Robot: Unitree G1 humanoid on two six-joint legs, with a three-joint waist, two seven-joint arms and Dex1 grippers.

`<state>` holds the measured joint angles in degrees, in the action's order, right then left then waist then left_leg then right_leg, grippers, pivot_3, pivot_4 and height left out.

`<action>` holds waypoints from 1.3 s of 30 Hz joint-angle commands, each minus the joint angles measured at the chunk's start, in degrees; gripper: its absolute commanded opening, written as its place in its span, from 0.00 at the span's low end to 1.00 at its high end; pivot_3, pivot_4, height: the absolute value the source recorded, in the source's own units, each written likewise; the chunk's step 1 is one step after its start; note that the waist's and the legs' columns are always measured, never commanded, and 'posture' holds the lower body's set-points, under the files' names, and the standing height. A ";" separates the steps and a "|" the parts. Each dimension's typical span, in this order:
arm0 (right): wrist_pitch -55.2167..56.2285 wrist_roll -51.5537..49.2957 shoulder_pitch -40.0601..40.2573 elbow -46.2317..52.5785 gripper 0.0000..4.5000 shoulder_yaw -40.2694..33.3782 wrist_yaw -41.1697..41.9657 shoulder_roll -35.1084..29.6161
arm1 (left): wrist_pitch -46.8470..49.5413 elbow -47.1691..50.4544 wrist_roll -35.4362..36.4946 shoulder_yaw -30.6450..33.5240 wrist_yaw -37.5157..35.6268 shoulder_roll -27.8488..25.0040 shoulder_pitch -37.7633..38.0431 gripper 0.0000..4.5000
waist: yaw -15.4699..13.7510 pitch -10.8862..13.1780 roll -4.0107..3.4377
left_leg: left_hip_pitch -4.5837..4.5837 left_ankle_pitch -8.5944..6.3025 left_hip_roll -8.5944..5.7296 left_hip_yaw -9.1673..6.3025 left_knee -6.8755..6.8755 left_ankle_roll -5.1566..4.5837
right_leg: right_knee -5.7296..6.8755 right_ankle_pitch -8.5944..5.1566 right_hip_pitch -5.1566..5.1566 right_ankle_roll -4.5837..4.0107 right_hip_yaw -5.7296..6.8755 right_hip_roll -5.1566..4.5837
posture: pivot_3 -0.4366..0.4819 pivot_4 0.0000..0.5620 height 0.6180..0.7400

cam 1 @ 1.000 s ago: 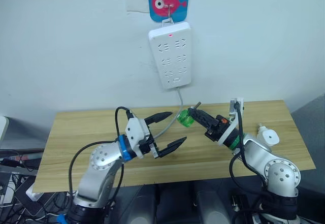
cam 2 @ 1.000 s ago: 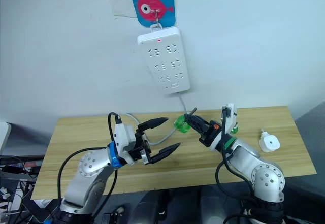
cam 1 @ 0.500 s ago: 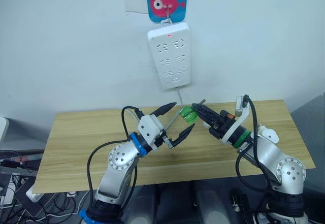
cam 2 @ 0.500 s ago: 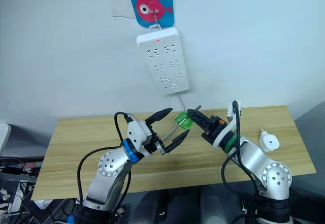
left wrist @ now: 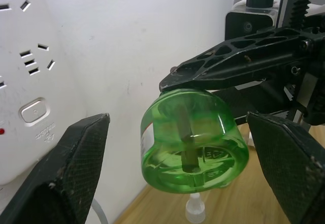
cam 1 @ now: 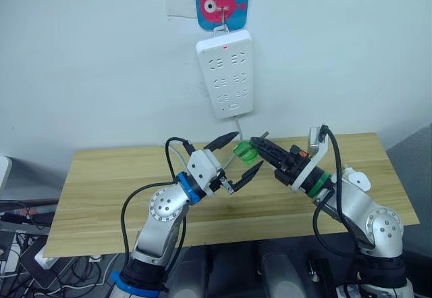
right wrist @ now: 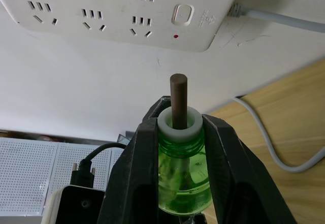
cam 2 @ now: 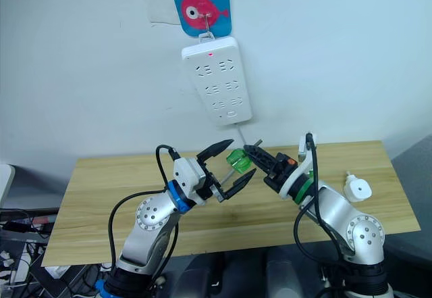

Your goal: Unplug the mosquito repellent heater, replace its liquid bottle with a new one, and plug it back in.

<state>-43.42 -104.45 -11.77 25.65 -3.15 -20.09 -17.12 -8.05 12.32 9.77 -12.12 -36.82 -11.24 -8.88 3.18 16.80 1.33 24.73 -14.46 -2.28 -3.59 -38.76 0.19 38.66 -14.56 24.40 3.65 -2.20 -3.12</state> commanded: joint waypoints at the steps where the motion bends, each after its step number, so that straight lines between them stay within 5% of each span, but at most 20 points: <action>1: 1.72 -2.28 0.45 3.11 0.19 0.47 0.46 0.04 | -1.11 1.12 0.65 -0.65 0.16 0.35 0.07 1.00 | 0.00 0.00 0.00 | 0.00 0.00 0.00 0.00 0.00 0.00 | 0.00 0.00 0.00 0.00 0.00 0.00 | 0.39 0.47 1.00; 7: 2.48 -2.32 -0.09 2.85 0.19 1.26 0.98 -0.71 | -0.90 1.07 1.01 -0.52 0.20 0.42 0.33 1.00 | 0.00 0.00 0.00 | 0.00 0.00 0.00 0.00 0.00 0.00 | -0.01 0.00 0.00 0.00 0.00 0.00 | 0.39 0.49 1.00; 15: 3.68 -3.42 0.07 3.22 0.19 2.04 0.64 -0.77 | -0.79 1.10 0.75 -0.49 0.96 0.55 1.28 0.51 | -0.01 0.00 0.00 | 0.00 0.00 0.00 -0.01 0.00 0.00 | -0.01 0.00 0.00 0.00 0.00 -0.01 | 0.39 0.49 1.00; 23: 3.95 -2.55 -0.35 2.67 0.19 2.17 1.09 -1.91 | -1.15 0.28 0.56 -0.32 1.11 0.54 -0.05 0.50 | -0.01 0.00 0.00 | 0.00 0.00 0.00 0.00 0.00 -0.01 | -0.02 0.00 0.00 0.00 -0.01 -0.01 | 0.38 0.49 1.00; 33: 1.22 -3.86 -1.16 0.00 0.99 -0.18 5.21 -9.02 | 0.97 -2.62 3.96 1.98 -2.23 -2.12 -3.06 0.50 | 0.03 0.00 0.00 | 0.00 0.00 0.00 0.00 -0.01 -0.01 | -0.02 0.00 -0.01 0.00 0.01 0.00 | 0.37 0.51 1.00; 39: -2.47 -4.54 0.26 -1.84 1.00 -3.18 9.08 -17.14 | 1.86 -3.47 8.01 2.71 -8.39 -5.41 -4.50 0.50 | 0.04 0.01 0.00 | 0.00 -0.02 0.01 0.01 -0.02 -0.03 | -0.05 0.00 -0.03 0.00 0.01 -0.01 | 0.36 0.52 1.00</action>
<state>-44.79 -107.14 -11.82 23.17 -4.21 -12.91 -32.90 -5.89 7.72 15.82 -10.00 -43.27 -16.23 -12.81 3.22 16.81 1.32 24.74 -14.48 -2.27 -3.58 -38.77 0.16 38.62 -14.56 24.38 3.65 -2.19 -3.12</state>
